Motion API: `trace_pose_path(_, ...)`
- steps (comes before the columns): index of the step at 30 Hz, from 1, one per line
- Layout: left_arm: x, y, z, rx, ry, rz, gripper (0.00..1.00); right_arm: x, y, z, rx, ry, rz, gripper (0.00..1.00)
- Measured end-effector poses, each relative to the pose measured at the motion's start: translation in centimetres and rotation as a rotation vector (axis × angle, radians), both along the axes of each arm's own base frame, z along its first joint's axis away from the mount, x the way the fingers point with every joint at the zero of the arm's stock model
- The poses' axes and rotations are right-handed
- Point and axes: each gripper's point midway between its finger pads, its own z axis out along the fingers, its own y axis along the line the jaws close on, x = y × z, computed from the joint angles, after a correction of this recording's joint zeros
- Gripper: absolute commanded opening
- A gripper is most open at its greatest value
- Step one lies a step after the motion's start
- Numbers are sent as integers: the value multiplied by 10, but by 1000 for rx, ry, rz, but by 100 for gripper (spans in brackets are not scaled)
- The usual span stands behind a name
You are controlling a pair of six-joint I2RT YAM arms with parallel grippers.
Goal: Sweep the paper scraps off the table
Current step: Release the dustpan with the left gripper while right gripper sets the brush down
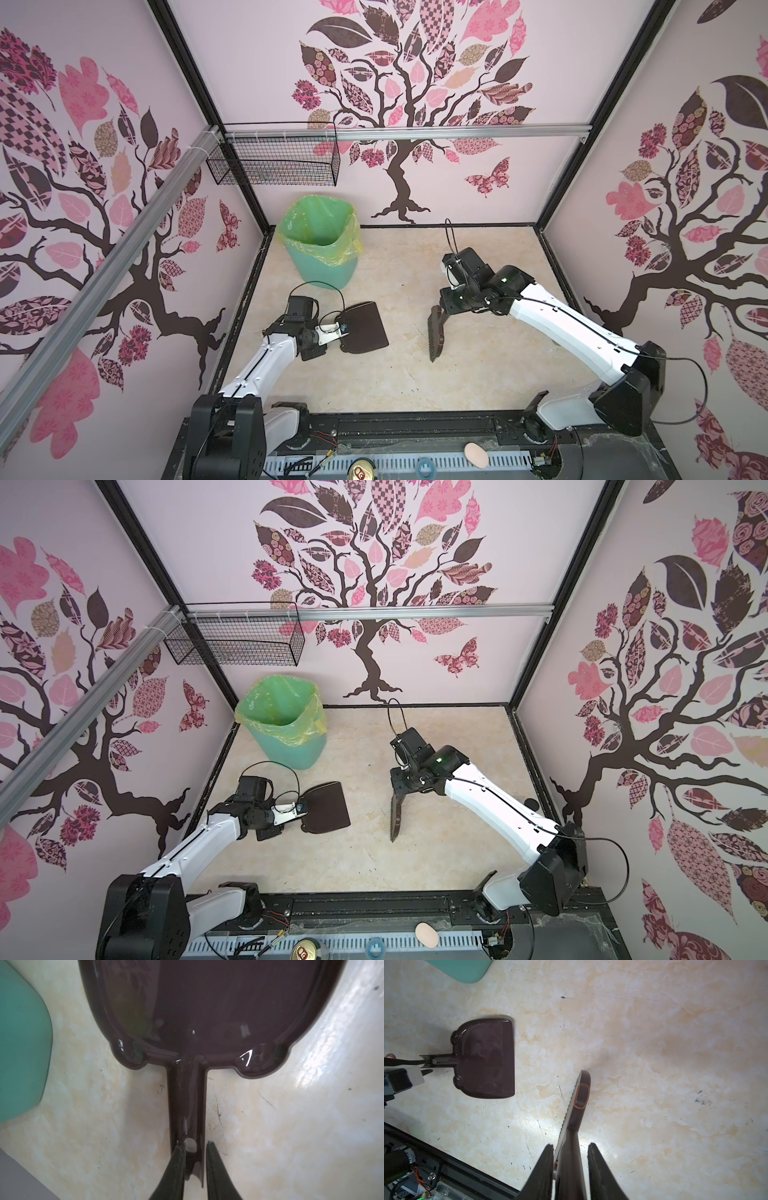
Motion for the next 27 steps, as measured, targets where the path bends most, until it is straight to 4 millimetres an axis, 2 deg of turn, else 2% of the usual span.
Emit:
trace_pose_path(3,-1,-1,0,-6,3,-4,41,0,0,0,0,0,0,0)
trace_pose_path(7,-8,-3,5,-36,20,5,44,1,-2,0,-8,-6,-9,0)
trace_pose_path(9,-9,-4,19,-96,19,39,45,4,-6,2,-9,-15,-30,0)
trace_pose_path(11,0,1,47,-178,-18,110,45,7,-12,5,9,-33,-62,0)
trace_pose_path(14,26,10,103,-321,-134,212,45,19,-39,16,92,-92,-179,0)
trace_pose_path(16,35,16,129,-411,-192,270,45,28,-63,26,177,-152,-280,0)
trace_pose_path(20,39,22,146,-587,-226,390,45,41,-113,41,432,-288,-503,0)
trace_pose_path(22,42,24,146,-655,-229,443,45,46,-126,33,535,-317,-578,0)
trace_pose_path(24,44,25,141,-724,-227,503,45,53,-128,15,622,-314,-618,0)
trace_pose_path(27,52,32,132,-824,-240,609,46,57,-119,-31,691,-233,-646,0)
